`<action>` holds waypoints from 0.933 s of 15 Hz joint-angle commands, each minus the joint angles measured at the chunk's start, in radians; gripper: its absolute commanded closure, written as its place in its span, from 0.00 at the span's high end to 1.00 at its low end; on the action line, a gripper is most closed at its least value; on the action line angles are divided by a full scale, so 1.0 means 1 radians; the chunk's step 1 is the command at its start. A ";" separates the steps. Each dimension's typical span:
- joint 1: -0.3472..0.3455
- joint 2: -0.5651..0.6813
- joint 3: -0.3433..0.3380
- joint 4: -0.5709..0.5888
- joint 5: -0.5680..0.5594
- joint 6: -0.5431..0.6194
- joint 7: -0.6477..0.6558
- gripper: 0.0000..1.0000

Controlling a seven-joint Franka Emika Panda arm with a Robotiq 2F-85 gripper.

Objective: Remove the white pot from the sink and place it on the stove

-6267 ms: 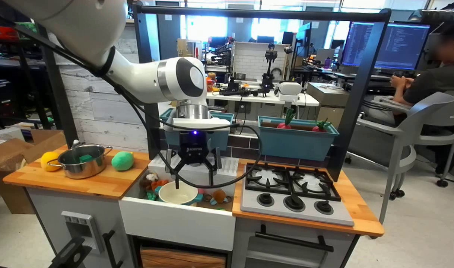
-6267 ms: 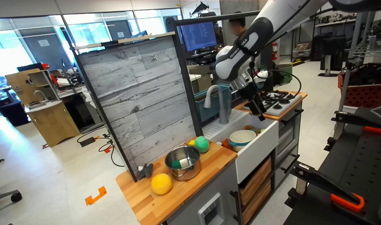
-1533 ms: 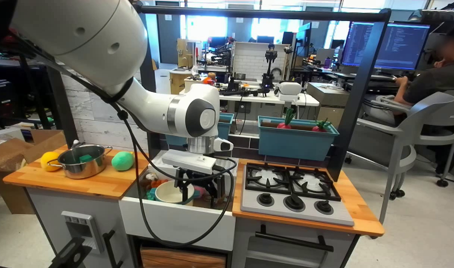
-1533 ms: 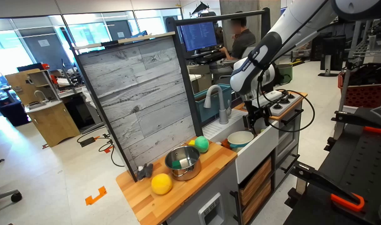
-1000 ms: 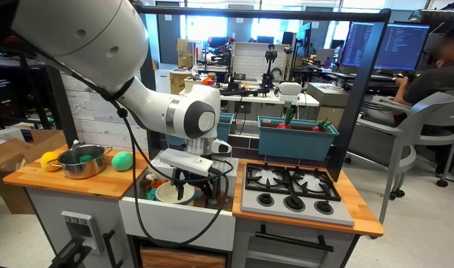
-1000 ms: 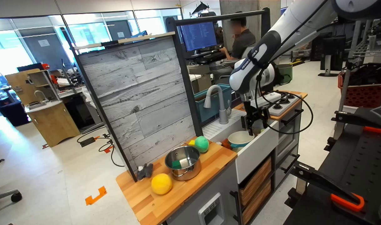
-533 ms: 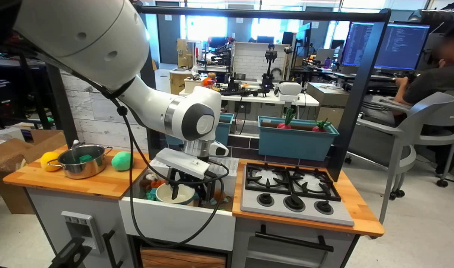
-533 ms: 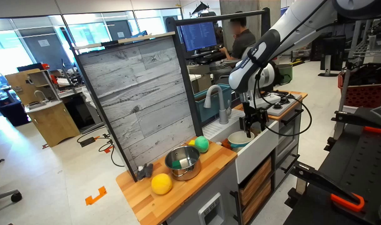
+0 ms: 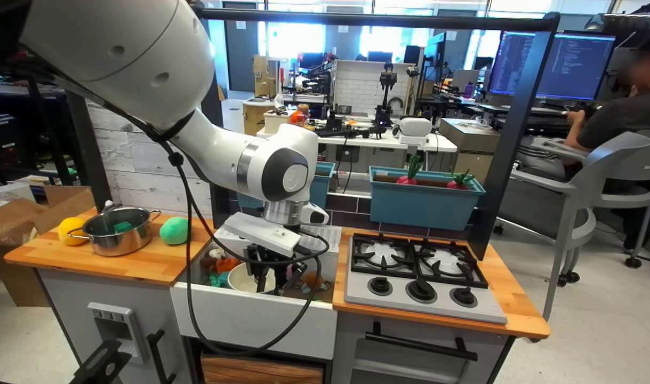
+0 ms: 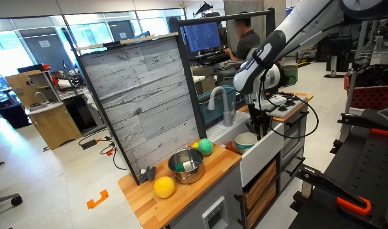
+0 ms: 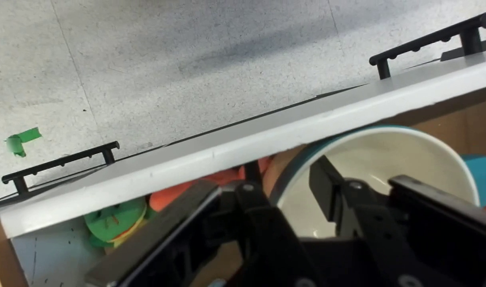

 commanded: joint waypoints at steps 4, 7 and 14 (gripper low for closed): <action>-0.007 0.000 0.008 0.010 0.024 -0.043 0.019 0.04; -0.006 0.000 0.011 0.014 0.041 -0.015 0.038 0.00; -0.042 -0.001 0.049 0.116 0.112 -0.157 0.056 0.02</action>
